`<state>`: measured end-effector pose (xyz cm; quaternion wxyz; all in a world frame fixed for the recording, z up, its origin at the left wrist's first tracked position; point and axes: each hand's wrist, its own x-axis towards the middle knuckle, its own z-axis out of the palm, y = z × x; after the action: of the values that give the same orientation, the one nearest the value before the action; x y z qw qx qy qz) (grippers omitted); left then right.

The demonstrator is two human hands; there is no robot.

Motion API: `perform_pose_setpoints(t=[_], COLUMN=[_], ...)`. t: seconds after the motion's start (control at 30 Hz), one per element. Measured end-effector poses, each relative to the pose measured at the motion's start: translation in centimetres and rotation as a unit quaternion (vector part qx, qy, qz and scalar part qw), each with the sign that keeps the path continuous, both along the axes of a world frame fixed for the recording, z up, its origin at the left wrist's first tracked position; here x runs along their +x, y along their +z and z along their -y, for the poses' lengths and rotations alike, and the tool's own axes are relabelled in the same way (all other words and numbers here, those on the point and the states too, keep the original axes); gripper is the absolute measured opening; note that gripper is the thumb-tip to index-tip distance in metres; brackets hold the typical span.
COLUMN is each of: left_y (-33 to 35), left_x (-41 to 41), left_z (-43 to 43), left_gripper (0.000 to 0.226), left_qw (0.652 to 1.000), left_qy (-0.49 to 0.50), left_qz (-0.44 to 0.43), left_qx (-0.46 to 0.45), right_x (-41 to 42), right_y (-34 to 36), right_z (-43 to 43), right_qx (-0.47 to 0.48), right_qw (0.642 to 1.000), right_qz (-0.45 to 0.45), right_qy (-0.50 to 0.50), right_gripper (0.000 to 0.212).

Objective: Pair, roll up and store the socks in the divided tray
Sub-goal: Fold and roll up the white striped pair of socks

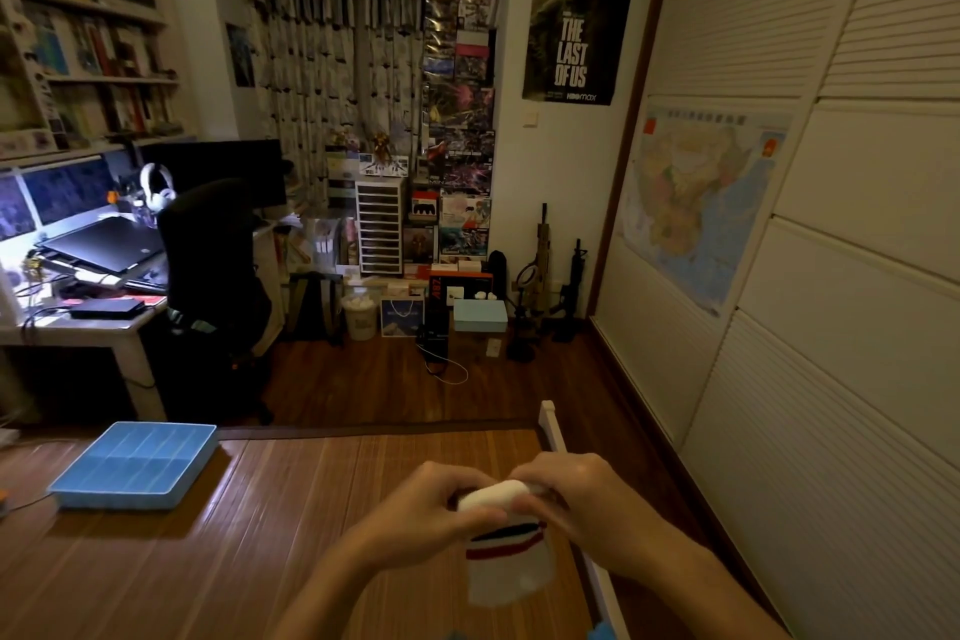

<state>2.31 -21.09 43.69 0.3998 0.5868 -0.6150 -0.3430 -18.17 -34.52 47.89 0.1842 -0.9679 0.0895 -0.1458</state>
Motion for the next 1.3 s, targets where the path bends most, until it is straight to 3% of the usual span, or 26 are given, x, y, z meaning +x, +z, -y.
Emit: perform_pose_setpoints(t=[0.13, 0.37, 0.47, 0.67, 0.77, 0.97, 1.13, 1.3], left_y=[0.1, -1.2, -0.7, -0.3, -0.4, -0.9, -1.5, -1.5], left_x=[0.4, 0.1, -0.1, -0.4, -0.3, -0.6, -0.6, -0.9], left_z=[-0.1, 0.0, 0.1, 0.5, 0.4, 0.3, 0.5, 0.8], left_gripper=[0.034, 0.035, 0.040, 0.039, 0.035, 0.036, 0.044, 0.039], left_qw=[0.997, 0.997, 0.991, 0.997, 0.998, 0.979, 0.952, 0.973], left_qy=[-0.016, 0.017, 0.025, -0.006, 0.006, 0.039, 0.067, 0.060], left_qz=[-0.069, 0.046, 0.101, 0.070, 0.045, 0.164, 0.274, 0.208], left_qx=[0.036, -0.066, -0.085, -0.022, -0.031, -0.111, -0.118, -0.085], right_x=[-0.2, 0.1, 0.2, 0.1, -0.1, 0.1, 0.1, 0.2], right_y=[-0.4, 0.0, -0.1, -0.8, -1.1, -0.9, -0.4, -0.8], right_z=[-0.5, -0.1, 0.0, 0.0, 0.0, 0.0, -0.2, -0.5], right_qx=[-0.051, 0.019, 0.003, -0.090, -0.078, -0.011, 0.028, -0.060], right_qw=[0.998, 0.999, 0.999, 0.996, 0.997, 0.998, 0.996, 0.996], right_qz=[0.033, -0.024, -0.045, -0.002, 0.009, -0.055, -0.088, -0.057], right_qy=[0.007, -0.011, -0.015, -0.001, 0.000, -0.017, -0.019, -0.043], right_gripper=[0.042, 0.040, 0.034, 0.033, 0.035, 0.042, 0.038, 0.037])
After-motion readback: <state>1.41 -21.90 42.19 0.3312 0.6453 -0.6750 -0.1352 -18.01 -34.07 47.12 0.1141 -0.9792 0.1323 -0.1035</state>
